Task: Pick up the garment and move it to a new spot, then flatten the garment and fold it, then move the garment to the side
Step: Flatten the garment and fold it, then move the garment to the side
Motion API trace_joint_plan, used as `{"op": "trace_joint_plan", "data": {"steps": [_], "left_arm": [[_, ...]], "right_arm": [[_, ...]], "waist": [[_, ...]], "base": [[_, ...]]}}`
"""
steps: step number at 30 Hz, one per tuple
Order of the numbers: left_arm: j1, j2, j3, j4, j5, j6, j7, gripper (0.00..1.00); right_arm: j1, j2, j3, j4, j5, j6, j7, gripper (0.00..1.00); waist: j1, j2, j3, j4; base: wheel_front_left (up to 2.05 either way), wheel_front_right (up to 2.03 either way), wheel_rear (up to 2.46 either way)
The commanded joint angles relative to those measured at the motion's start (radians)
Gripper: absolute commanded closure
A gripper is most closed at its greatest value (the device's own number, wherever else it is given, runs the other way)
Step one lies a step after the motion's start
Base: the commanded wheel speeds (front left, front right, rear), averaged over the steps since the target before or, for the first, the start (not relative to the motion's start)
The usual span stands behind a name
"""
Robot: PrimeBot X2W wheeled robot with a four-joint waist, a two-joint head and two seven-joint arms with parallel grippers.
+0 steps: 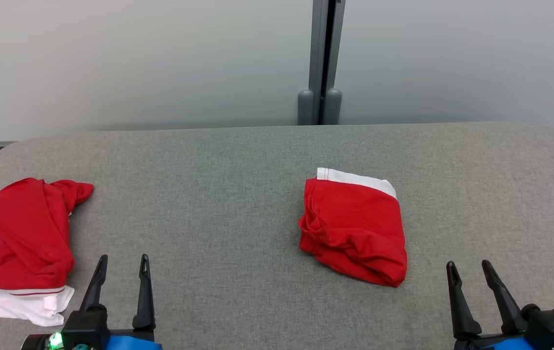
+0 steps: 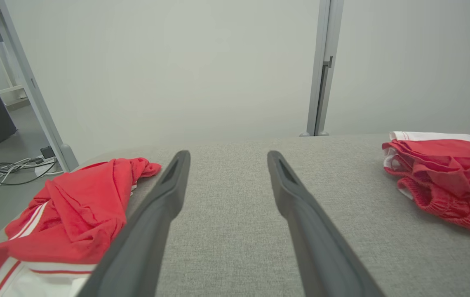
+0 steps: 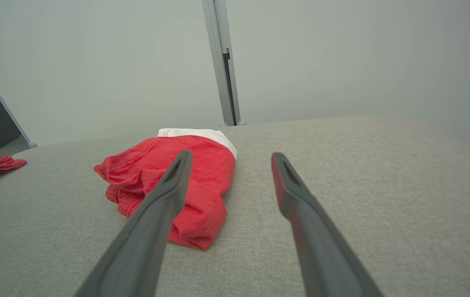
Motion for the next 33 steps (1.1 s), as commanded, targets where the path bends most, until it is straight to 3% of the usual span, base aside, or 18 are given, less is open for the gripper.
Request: {"op": "trace_joint_plan", "data": {"steps": [1,17,25,33], "left_arm": [[-0.005,0.007,0.005,0.002,0.001,0.001,-0.003,0.00],[-0.014,0.005,0.001,0.002,-0.010,0.008,-0.003,0.00],[-0.044,-0.001,-0.018,-0.008,-0.010,0.008,-0.003,0.00],[-0.082,-0.006,-0.032,-0.006,-0.015,0.005,-0.003,0.00]], "right_arm": [[-0.004,0.005,-0.001,0.003,-0.007,0.000,-0.005,0.00],[-0.039,-0.003,0.007,0.034,-0.017,0.000,-0.005,0.00],[-0.217,-0.062,0.036,0.109,-0.019,0.000,0.002,0.00],[-0.400,-0.098,0.058,0.276,-0.019,0.000,0.082,0.00]], "waist": [[0.0000,0.0000,0.000,0.002],[0.0000,0.0000,0.007,0.011],[0.0000,0.0000,0.041,0.024],[0.0000,0.0000,0.096,0.055]], "base": [[0.00,0.00,0.00],[0.00,0.00,0.00],[0.00,0.00,0.00],[0.00,0.00,0.00]]}}
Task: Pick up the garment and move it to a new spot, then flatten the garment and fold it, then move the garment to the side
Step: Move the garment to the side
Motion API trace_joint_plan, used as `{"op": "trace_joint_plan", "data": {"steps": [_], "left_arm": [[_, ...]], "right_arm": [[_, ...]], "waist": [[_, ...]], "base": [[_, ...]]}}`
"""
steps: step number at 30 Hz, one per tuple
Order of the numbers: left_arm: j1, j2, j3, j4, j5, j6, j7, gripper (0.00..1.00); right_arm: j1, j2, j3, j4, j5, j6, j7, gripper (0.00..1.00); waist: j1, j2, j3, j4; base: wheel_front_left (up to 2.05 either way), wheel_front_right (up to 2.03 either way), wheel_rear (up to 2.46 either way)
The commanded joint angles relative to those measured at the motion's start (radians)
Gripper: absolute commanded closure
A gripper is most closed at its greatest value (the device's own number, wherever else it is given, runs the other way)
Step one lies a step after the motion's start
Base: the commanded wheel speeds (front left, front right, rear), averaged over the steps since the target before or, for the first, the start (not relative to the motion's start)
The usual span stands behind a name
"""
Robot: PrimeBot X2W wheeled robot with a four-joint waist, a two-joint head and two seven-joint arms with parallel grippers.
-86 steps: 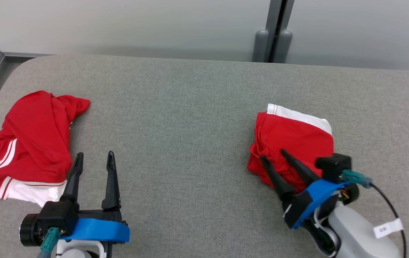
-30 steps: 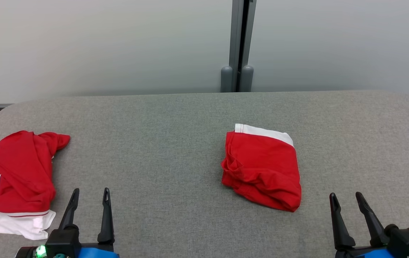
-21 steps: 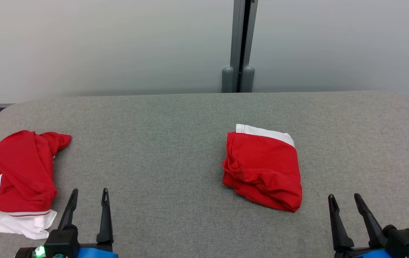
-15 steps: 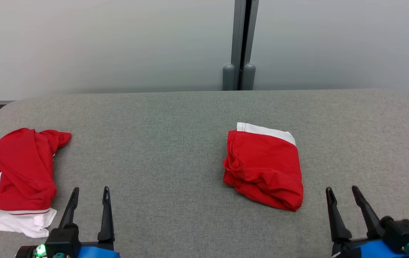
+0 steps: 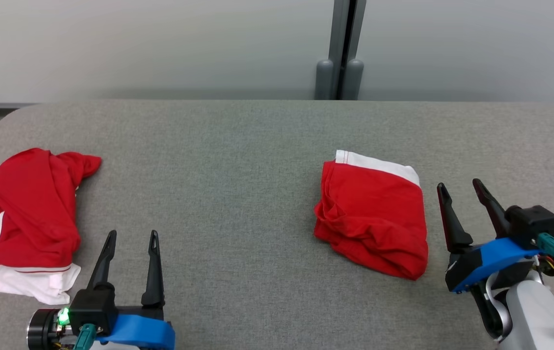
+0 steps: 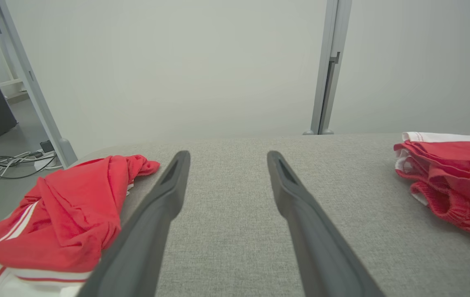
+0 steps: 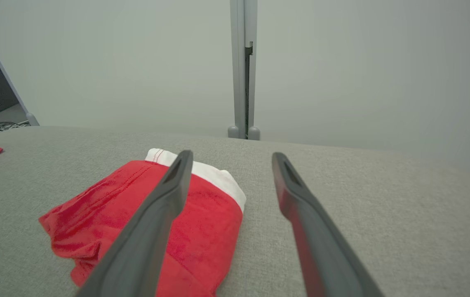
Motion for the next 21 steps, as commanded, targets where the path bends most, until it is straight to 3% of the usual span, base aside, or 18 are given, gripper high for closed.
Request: {"op": "trace_joint_plan", "data": {"steps": [1,21], "left_arm": [[-0.023,0.000,-0.002,0.000,-0.005,-0.003,-0.003,0.00],[-0.098,-0.010,-0.039,0.015,-0.016,0.002,-0.003,0.00]], "right_arm": [[-0.029,-0.008,0.005,0.035,0.004,0.000,0.010,0.00],[-0.185,0.021,0.051,0.496,0.058,0.000,0.005,0.00]], "waist": [[-0.0001,-0.0001,0.020,0.016],[-0.0001,-0.0001,0.120,0.087]], "base": [[0.00,0.00,0.00],[0.00,0.00,0.00]]}}
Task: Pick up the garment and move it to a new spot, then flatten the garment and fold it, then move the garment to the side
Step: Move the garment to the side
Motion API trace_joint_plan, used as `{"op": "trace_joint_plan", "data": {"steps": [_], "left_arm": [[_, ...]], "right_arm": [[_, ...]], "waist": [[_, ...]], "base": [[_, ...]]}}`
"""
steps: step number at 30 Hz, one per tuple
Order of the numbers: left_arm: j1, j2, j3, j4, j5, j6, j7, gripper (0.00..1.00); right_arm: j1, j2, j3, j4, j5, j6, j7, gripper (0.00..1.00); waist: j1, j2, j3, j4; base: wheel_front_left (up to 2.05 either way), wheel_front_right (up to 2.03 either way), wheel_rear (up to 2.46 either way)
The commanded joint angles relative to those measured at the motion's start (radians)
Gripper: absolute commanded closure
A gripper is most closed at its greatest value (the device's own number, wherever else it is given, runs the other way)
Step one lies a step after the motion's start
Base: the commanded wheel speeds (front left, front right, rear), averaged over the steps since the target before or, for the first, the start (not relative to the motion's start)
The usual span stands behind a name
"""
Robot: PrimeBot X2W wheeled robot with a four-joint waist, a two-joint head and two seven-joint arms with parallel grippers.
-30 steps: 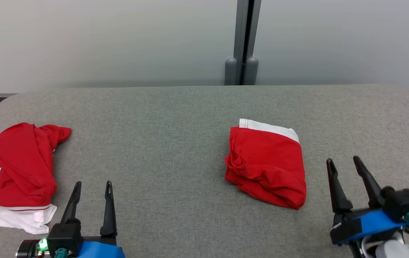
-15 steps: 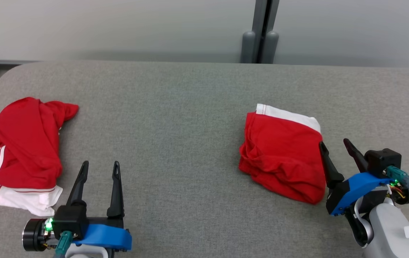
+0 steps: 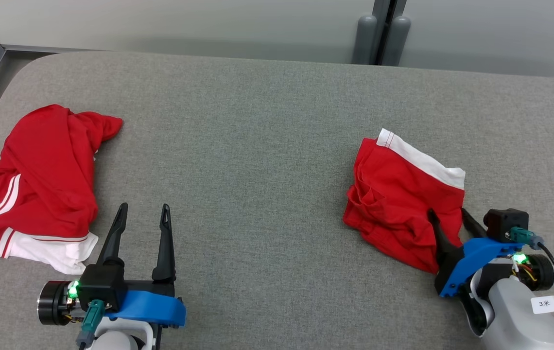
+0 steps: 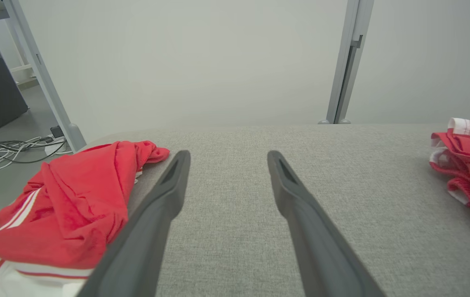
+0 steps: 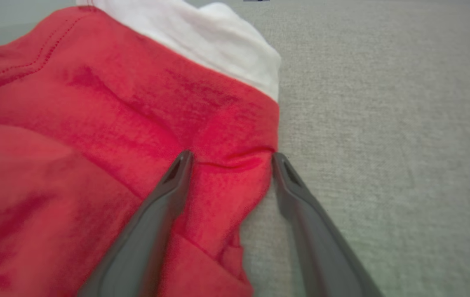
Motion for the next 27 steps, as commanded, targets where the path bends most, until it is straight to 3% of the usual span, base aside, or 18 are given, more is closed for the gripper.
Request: {"op": "trace_joint_plan", "data": {"steps": [1,2,3,5,6,20,27], "left_arm": [[-0.008,-0.003,-0.001,0.001,-0.003,0.002,-0.003,0.00],[-0.006,-0.003,-0.001,0.002,-0.003,0.003,-0.003,0.00],[-0.005,-0.003,-0.001,0.003,-0.004,0.004,-0.003,0.00],[-0.004,-0.004,-0.003,0.005,-0.007,0.006,-0.003,0.00],[-0.003,-0.004,-0.004,0.006,-0.009,0.005,-0.003,0.00],[0.014,-0.005,-0.001,0.006,-0.018,0.009,-0.003,0.00],[0.018,-0.005,0.007,-0.013,-0.014,0.003,-0.003,0.00]], "right_arm": [[0.001,0.018,0.011,0.020,0.012,0.001,0.006,0.00],[0.000,0.025,0.022,0.034,0.021,0.001,0.010,0.02],[-0.001,0.030,0.032,0.046,0.030,0.002,0.010,0.39],[-0.002,0.032,0.047,0.067,0.044,0.002,0.007,0.85],[-0.004,0.034,0.056,0.077,0.053,0.002,0.007,0.98],[-0.031,-0.047,0.137,0.085,0.102,0.000,-0.066,1.00],[-0.014,-0.102,0.165,0.035,0.130,0.000,-0.078,1.00]], "waist": [[0.0000,0.0000,-0.001,0.000],[0.0000,0.0000,-0.002,0.000],[0.0000,0.0000,-0.003,0.000],[0.0000,0.0000,-0.006,0.000],[0.0000,0.0000,-0.008,0.000],[0.0000,0.0000,-0.030,-0.017],[0.0000,0.0000,-0.021,-0.091]], "base": [[0.00,0.00,0.00],[0.00,0.00,0.00],[0.00,0.00,0.00],[0.00,0.00,0.00],[0.00,0.00,0.00],[0.00,0.00,0.00],[0.00,0.00,0.00]]}}
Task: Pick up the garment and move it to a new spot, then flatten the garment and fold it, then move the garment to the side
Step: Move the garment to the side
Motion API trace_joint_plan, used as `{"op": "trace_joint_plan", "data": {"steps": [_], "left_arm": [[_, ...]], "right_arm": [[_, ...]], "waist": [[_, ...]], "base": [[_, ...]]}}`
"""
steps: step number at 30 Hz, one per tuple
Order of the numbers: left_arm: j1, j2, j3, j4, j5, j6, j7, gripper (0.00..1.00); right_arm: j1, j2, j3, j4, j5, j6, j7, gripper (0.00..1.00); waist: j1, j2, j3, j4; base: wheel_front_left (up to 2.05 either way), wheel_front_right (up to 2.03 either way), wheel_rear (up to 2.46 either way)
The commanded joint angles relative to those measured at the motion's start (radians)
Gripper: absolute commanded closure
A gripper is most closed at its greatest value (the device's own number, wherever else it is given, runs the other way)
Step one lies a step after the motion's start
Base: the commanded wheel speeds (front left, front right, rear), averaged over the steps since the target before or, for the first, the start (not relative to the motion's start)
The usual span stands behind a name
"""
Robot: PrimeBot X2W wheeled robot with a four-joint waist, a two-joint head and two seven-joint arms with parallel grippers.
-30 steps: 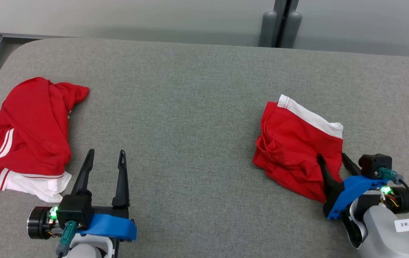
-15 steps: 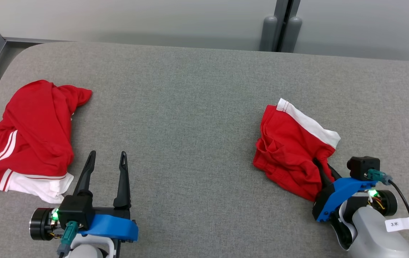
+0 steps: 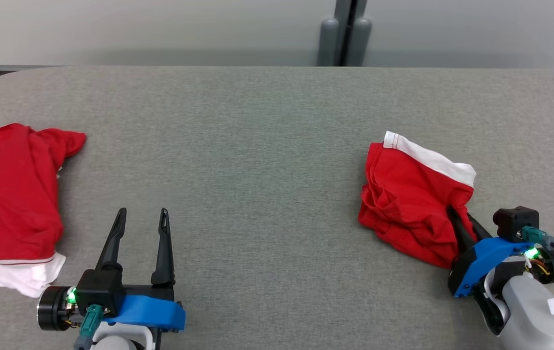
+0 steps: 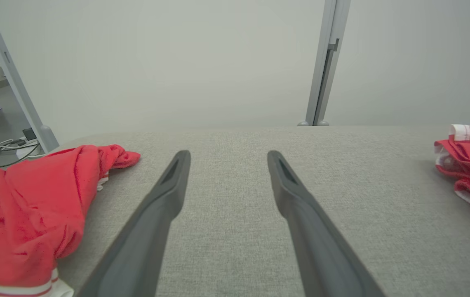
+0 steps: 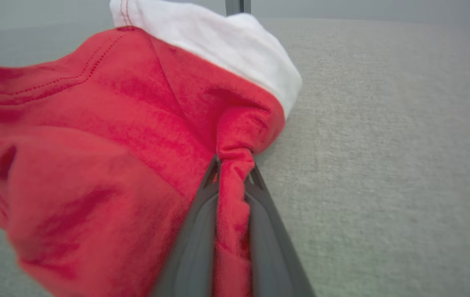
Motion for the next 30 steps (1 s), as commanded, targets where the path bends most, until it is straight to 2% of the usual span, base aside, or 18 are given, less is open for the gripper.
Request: {"op": "trace_joint_plan", "data": {"steps": [1,9,14,24,30], "left_arm": [[-0.006,-0.002,0.003,-0.006,0.001,-0.002,-0.003,0.00],[-0.046,0.006,0.000,-0.013,0.018,-0.013,-0.003,0.00],[-0.077,0.013,-0.006,-0.022,0.029,-0.020,-0.003,0.00],[-0.128,0.026,-0.011,-0.049,0.038,-0.026,-0.003,0.00],[-0.174,0.031,-0.015,-0.093,0.046,-0.028,-0.003,0.00]], "right_arm": [[0.017,-0.013,0.000,-0.011,0.011,0.000,-0.005,1.00],[0.041,-0.064,-0.016,-0.072,0.029,0.000,-0.008,1.00],[0.040,-0.077,-0.023,-0.114,0.032,0.000,-0.009,1.00],[-0.061,-0.110,0.011,-0.175,-0.027,0.000,-0.009,1.00],[-0.217,-0.193,0.068,-0.168,-0.057,0.000,0.028,1.00]], "waist": [[0.0000,-0.0002,-0.003,-0.021],[0.0000,-0.0002,0.030,-0.157],[0.0000,-0.0002,0.052,-0.202],[0.0000,-0.0002,0.120,-0.185],[0.0000,-0.0002,0.223,-0.150]], "base": [[0.00,0.00,0.00],[0.00,0.00,0.00],[0.00,0.00,0.00],[0.00,0.00,0.00],[0.00,0.00,0.00]]}}
